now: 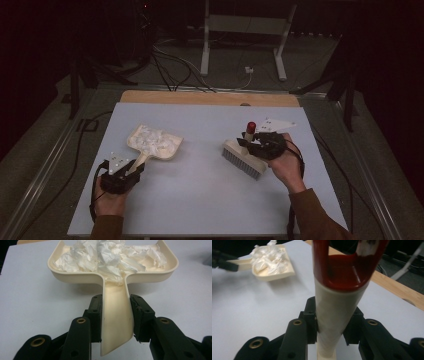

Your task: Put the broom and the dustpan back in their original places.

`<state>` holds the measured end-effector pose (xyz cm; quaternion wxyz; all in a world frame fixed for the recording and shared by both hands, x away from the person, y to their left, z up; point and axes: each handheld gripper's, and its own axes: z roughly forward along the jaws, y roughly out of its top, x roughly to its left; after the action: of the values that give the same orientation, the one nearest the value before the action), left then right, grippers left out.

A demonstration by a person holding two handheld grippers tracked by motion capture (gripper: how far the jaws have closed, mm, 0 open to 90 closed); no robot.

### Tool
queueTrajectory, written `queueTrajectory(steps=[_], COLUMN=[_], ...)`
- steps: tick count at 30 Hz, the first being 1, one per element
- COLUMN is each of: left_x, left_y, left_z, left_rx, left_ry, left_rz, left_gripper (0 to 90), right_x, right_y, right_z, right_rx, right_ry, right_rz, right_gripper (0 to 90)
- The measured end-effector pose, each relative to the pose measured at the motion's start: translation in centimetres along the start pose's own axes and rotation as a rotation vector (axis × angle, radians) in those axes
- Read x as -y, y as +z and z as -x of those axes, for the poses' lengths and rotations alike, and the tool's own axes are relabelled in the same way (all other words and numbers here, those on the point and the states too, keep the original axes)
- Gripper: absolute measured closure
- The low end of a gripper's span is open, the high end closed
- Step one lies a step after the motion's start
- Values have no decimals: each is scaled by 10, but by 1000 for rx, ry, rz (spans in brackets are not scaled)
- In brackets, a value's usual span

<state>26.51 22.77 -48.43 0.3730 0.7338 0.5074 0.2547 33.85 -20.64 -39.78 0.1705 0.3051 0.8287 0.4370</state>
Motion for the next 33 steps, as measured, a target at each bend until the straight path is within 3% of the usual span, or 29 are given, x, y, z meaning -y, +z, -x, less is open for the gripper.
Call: queueTrajectory(steps=[12,20,25,29,31,33], left_x=[0,0,0,0,0,0], left_y=[1,1,1,1,1,1], left_z=[1,0,1,1,1,1], left_rx=[3,4,7,4,4,5], left_ry=[-2,-3,1,0,0,0], left_rz=[-2,-4,-7,-6,-8,-9], left_gripper=[660,659,660,659,659,660], right_x=[11,18,23,27,30,32], right_y=[-30,-46,-56,-58,-56,-54], right_z=[11,16,23,27,30,32], right_rx=[-106,-150,-187,-212,-208,-173], right_ry=[-56,-81,-66,-59,-46,-20], right_rz=[-15,-25,-18,-51,-60,-58], right_gripper=[693,693,693,693,692,689])
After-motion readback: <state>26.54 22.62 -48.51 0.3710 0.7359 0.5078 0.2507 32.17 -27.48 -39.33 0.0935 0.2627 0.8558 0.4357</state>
